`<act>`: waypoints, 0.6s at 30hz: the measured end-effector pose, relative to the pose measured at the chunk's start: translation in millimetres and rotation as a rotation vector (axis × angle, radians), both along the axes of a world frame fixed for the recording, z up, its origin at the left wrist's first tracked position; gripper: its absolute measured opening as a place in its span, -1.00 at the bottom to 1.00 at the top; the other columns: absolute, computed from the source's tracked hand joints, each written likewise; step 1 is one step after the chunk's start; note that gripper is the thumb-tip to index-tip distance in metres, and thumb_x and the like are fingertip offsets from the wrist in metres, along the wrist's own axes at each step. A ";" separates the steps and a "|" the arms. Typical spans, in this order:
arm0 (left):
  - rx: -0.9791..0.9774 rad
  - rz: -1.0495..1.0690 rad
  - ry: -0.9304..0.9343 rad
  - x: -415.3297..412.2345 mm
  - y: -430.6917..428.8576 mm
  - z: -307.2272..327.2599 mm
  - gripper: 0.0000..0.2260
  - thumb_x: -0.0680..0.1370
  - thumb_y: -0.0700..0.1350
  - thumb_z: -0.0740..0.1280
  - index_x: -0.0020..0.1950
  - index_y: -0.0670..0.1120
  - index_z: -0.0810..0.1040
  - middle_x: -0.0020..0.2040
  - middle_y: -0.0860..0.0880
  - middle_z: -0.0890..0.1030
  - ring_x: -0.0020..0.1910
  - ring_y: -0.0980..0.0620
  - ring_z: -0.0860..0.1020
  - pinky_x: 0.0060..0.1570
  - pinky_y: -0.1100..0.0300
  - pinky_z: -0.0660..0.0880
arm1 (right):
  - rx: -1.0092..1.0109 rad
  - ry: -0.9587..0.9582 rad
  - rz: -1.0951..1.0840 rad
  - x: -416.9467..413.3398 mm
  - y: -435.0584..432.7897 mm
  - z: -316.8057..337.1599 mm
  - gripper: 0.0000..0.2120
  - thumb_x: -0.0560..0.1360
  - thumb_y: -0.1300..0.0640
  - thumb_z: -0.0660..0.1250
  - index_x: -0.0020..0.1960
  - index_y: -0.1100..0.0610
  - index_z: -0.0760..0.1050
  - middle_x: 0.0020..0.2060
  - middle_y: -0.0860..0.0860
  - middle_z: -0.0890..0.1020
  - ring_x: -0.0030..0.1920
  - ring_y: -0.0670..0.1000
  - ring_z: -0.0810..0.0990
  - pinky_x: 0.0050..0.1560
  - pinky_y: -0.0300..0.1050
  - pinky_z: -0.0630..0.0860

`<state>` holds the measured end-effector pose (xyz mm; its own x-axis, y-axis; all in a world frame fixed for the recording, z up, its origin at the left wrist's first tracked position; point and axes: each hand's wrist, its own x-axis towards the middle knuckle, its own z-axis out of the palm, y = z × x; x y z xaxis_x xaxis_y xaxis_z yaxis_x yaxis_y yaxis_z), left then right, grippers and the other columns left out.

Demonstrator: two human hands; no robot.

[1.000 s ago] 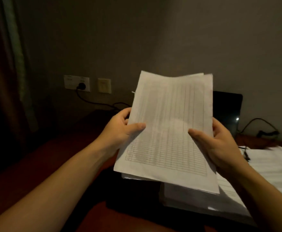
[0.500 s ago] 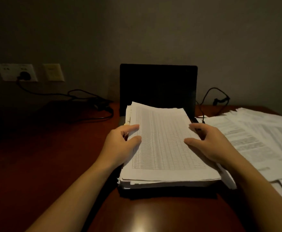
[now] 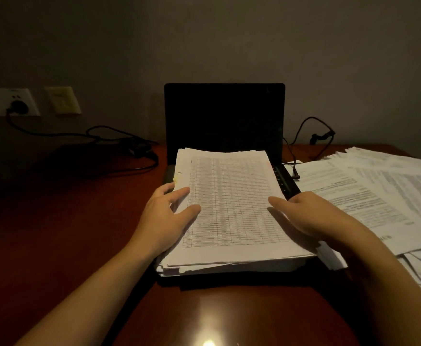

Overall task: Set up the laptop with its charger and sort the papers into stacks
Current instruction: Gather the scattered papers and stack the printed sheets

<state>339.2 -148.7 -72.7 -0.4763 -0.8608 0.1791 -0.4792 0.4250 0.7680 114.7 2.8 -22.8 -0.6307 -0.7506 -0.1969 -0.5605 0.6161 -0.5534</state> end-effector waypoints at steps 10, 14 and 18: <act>0.011 0.031 -0.003 8.9 -6.1 7.4 -0.60 0.55 0.03 0.45 0.39 0.05 0.56 0.48 0.07 0.38 0.45 -0.01 0.36 0.43 -0.11 0.34 | -0.101 -0.484 0.081 -4.8 -1.7 -6.4 -0.60 0.53 -0.32 0.23 0.22 -0.13 0.55 0.35 -0.01 0.54 0.42 0.19 0.43 0.51 0.16 0.22; 0.023 0.019 -0.019 13.2 -5.2 12.1 -0.58 0.55 0.03 0.45 0.40 0.04 0.56 0.48 0.05 0.39 0.44 -0.01 0.37 0.42 -0.03 0.34 | -0.193 -0.535 0.129 -3.0 -5.0 -7.2 -0.55 0.56 -0.23 0.23 0.39 -0.09 0.45 0.40 -0.09 0.48 0.46 -0.03 0.37 0.53 0.00 0.13; 0.047 -0.002 0.000 17.5 -4.8 16.1 -0.58 0.54 0.02 0.46 0.40 0.02 0.56 0.46 0.04 0.44 0.41 0.01 0.42 0.37 0.04 0.37 | -0.253 -0.721 0.034 -0.8 -4.7 -5.1 -0.70 0.58 -0.05 0.27 0.21 0.09 0.56 0.09 0.08 0.70 -0.03 0.02 0.72 -0.09 -0.19 0.58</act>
